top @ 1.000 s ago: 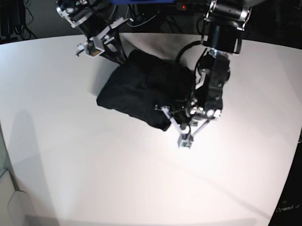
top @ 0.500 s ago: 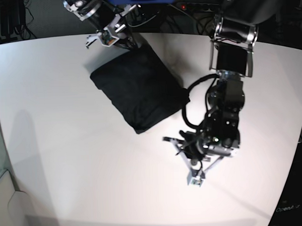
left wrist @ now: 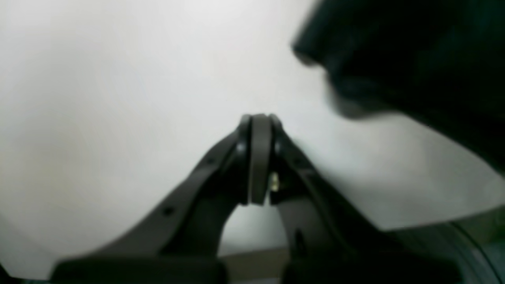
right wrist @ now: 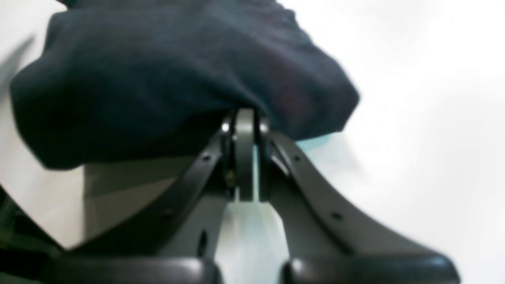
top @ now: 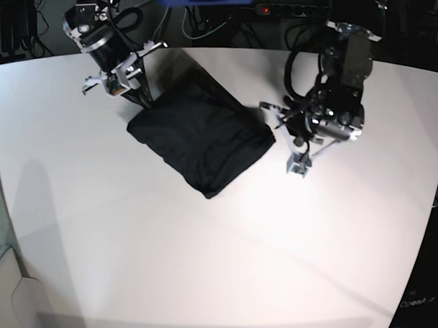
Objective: Fold the T-shirt properly
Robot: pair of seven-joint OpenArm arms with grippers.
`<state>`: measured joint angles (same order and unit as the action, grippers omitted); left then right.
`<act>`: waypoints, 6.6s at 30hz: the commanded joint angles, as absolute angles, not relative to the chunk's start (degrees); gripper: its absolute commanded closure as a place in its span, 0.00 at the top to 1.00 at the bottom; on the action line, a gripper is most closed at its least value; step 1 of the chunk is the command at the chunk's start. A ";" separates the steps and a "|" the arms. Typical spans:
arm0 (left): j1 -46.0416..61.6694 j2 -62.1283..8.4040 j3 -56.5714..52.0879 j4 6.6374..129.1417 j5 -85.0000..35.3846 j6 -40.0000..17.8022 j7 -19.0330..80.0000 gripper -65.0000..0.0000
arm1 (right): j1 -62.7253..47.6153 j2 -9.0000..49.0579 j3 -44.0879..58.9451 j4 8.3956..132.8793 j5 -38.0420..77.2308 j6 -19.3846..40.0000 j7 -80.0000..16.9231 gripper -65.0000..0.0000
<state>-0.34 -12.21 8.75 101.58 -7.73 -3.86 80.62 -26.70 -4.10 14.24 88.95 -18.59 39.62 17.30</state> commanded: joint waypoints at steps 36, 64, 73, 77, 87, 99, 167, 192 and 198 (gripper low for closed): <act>-17.27 -4.53 8.40 73.89 -7.78 -3.47 61.93 0.00 | -32.48 -4.44 14.29 90.15 -17.54 40.00 19.03 0.00; -7.87 -8.48 9.71 90.68 -7.43 -3.82 78.90 0.00 | -30.81 -4.44 14.11 89.98 -17.54 40.00 19.03 0.00; -8.57 -5.14 9.71 85.93 -7.34 -3.91 78.55 0.00 | -30.73 -4.44 14.11 90.15 -17.54 40.00 19.03 0.00; -9.19 -4.70 9.80 83.30 -7.34 -3.91 75.38 0.00 | -30.73 -4.44 14.11 90.15 -17.54 40.00 19.03 0.00; -13.67 -3.03 9.63 70.64 -7.52 -3.82 64.22 0.00 | -30.81 -4.44 14.20 90.15 -17.54 40.00 19.03 0.00; -20.70 4.97 9.71 60.00 -7.34 -3.91 54.90 0.00 | -31.34 -4.44 14.29 89.71 -17.54 40.00 18.86 0.00; 10.51 -17.19 3.21 114.77 -7.78 -4.09 78.73 0.00 | -38.99 -9.00 40.40 90.59 -9.89 40.00 19.03 0.00; 22.02 -22.37 3.12 114.86 -7.78 -4.09 78.64 0.00 | -37.85 -9.00 55.16 82.07 -9.80 40.00 19.03 0.00; 24.04 -22.11 3.74 114.24 -7.78 -4.09 78.64 0.00 | -35.21 -9.00 56.84 73.45 -9.98 40.00 19.12 0.00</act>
